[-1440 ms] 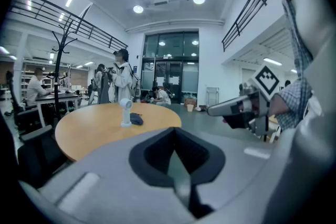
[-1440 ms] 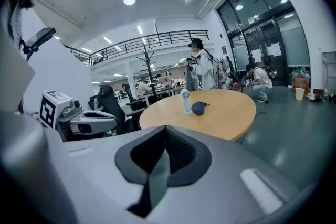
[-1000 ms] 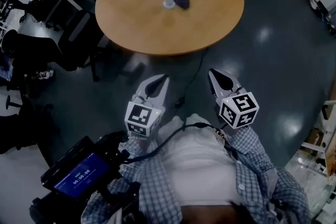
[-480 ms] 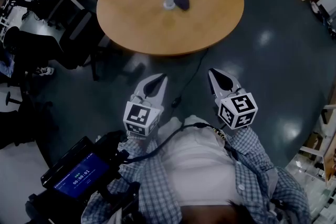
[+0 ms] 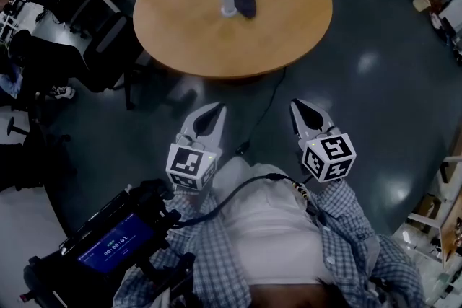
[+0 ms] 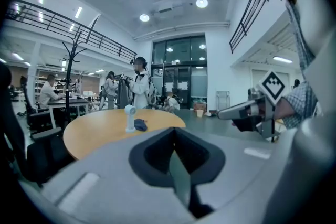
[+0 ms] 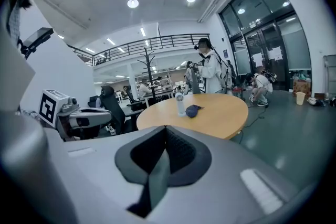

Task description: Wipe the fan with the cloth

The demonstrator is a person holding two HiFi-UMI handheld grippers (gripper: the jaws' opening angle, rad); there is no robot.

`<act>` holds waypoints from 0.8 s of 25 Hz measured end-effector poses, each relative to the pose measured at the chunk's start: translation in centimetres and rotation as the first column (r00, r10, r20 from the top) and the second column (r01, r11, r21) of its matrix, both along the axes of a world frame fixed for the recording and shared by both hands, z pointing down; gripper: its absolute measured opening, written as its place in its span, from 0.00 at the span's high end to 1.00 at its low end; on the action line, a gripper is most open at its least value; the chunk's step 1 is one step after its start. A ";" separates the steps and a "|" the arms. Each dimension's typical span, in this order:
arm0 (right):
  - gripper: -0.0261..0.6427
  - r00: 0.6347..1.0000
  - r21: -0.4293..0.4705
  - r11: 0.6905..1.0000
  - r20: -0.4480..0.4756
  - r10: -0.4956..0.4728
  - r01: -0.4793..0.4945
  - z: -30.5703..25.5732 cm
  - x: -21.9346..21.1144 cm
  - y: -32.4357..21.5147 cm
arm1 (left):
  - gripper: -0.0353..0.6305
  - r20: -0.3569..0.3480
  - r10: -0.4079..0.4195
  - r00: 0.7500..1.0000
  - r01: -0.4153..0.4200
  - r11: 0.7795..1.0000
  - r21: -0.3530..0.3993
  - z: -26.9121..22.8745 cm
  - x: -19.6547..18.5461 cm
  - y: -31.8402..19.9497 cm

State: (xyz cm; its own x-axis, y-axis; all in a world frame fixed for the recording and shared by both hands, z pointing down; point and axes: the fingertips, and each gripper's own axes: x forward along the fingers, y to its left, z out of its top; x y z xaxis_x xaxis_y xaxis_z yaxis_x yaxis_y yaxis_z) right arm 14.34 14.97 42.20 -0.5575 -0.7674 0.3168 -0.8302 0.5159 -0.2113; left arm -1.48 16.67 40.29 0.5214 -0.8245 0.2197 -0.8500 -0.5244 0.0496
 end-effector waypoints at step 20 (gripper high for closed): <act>0.96 0.998 -0.017 0.997 -0.003 0.069 -0.069 1.2 -0.6 -8.5 | 0.95 0.003 0.076 0.997 -0.076 0.997 0.005 0.1 0.2 -9.7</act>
State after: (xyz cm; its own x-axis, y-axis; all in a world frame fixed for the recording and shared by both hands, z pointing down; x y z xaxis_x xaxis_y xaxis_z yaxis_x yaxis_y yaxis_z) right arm 13.73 6.50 43.42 -0.5026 -0.7984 0.3316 -0.8642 0.4538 -0.2173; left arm -1.29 6.97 40.38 0.5820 -0.7837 0.2170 -0.8079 -0.5876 0.0445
